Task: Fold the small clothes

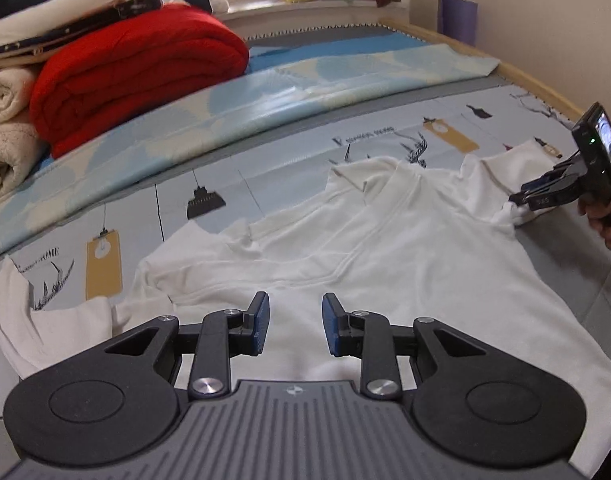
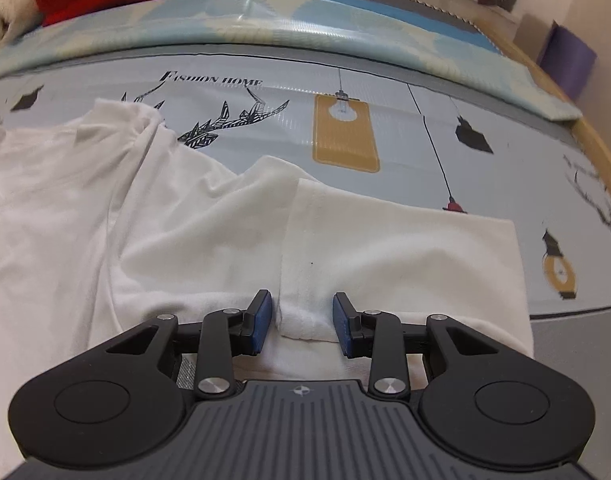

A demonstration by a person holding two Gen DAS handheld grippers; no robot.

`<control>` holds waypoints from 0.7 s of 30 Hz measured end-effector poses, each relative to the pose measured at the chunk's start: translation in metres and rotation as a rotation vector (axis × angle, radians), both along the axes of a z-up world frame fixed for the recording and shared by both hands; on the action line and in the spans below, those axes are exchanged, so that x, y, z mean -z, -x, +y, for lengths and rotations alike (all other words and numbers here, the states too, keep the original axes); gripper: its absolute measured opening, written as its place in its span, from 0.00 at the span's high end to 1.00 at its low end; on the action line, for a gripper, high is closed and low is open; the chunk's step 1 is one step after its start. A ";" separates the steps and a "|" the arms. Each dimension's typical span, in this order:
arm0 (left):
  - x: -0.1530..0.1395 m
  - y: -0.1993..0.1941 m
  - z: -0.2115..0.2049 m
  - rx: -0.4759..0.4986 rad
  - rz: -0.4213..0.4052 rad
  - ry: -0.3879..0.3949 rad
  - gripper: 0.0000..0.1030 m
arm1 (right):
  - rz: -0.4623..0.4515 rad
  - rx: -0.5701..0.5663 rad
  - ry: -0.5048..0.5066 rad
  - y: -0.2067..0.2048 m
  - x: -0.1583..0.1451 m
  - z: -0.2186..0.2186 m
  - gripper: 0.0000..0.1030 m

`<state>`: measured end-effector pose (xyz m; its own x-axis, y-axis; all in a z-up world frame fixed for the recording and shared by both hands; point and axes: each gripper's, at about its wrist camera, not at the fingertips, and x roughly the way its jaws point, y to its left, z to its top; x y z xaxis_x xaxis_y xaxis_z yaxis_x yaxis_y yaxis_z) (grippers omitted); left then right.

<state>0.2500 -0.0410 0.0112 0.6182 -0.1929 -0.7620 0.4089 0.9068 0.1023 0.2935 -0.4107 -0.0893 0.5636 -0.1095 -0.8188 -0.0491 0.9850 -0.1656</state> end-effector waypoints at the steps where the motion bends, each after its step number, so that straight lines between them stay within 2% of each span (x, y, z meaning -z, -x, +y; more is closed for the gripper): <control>1: 0.002 0.000 0.002 -0.005 0.012 0.006 0.69 | 0.002 0.006 0.003 -0.001 0.001 -0.001 0.68; 3: 0.001 0.001 0.003 -0.005 0.013 0.018 0.69 | 0.001 0.017 0.008 -0.001 -0.001 -0.002 0.78; 5: -0.002 0.002 0.004 -0.002 0.005 0.032 0.69 | -0.014 0.022 0.006 -0.001 -0.006 -0.002 0.97; 8: -0.010 0.002 0.007 -0.009 0.000 0.064 0.69 | -0.086 0.078 -0.004 0.001 -0.027 -0.008 0.98; 11: -0.018 0.002 0.010 -0.021 0.009 0.103 0.69 | -0.194 0.164 -0.097 0.010 -0.065 -0.016 0.98; 14: -0.025 0.003 0.013 -0.035 0.044 0.175 0.69 | -0.290 0.187 -0.224 0.029 -0.105 -0.015 0.98; 16: -0.032 0.004 0.015 -0.054 0.092 0.277 0.69 | -0.342 0.176 -0.294 0.045 -0.127 -0.004 0.98; 19: -0.037 0.003 0.014 -0.057 0.189 0.483 0.66 | -0.362 0.127 -0.368 0.066 -0.143 0.024 0.98; 21: -0.034 0.000 0.009 -0.053 0.270 0.617 0.52 | -0.363 0.073 -0.384 0.077 -0.147 0.048 0.98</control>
